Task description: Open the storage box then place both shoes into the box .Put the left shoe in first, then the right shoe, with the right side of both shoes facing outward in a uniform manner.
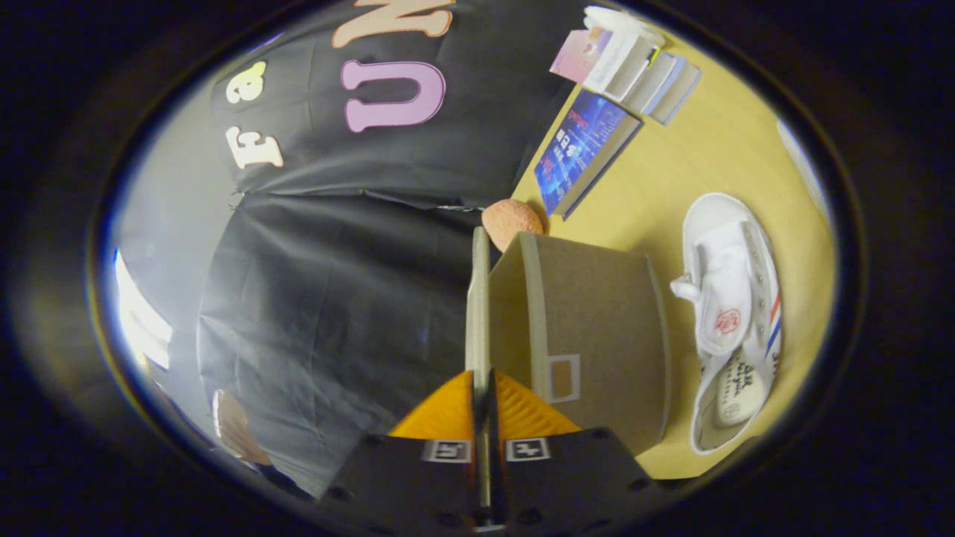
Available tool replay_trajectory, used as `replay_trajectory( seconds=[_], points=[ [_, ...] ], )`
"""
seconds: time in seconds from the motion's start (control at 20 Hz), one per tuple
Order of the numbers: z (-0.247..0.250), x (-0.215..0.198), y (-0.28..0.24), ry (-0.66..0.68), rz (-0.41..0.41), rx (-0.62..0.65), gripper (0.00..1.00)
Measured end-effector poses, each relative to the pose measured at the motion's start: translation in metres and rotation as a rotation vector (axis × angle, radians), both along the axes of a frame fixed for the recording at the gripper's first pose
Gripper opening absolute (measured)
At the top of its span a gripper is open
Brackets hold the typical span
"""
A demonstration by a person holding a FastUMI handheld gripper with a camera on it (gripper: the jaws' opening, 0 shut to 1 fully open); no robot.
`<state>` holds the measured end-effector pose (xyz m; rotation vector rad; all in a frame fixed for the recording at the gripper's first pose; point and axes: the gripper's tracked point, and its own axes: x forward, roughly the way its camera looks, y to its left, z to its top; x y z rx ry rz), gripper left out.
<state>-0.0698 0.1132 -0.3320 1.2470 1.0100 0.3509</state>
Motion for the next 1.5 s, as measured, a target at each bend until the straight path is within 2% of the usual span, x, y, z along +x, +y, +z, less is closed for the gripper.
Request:
replay_trajectory(
  seconds=[0.2,0.45,0.6,0.75,1.0,1.2,1.25,1.45,1.5],
  points=[
    [0.018,0.006,-0.006,-0.004,0.006,0.035,0.02],
    [0.081,0.037,0.018,-0.108,0.064,0.047,0.03],
    [0.128,0.056,0.053,-0.204,0.155,0.042,0.04],
    [0.154,0.072,0.101,-0.259,0.253,0.035,0.04],
    [0.145,0.071,0.183,-0.245,0.408,0.017,0.04],
    [0.12,0.069,0.232,-0.206,0.441,0.031,0.04],
    [0.118,0.068,0.236,-0.197,0.439,0.019,0.05],
    [0.115,0.072,0.252,-0.193,0.415,-0.035,0.17],
    [0.112,0.076,0.253,-0.189,0.405,-0.046,0.28]
  ],
)
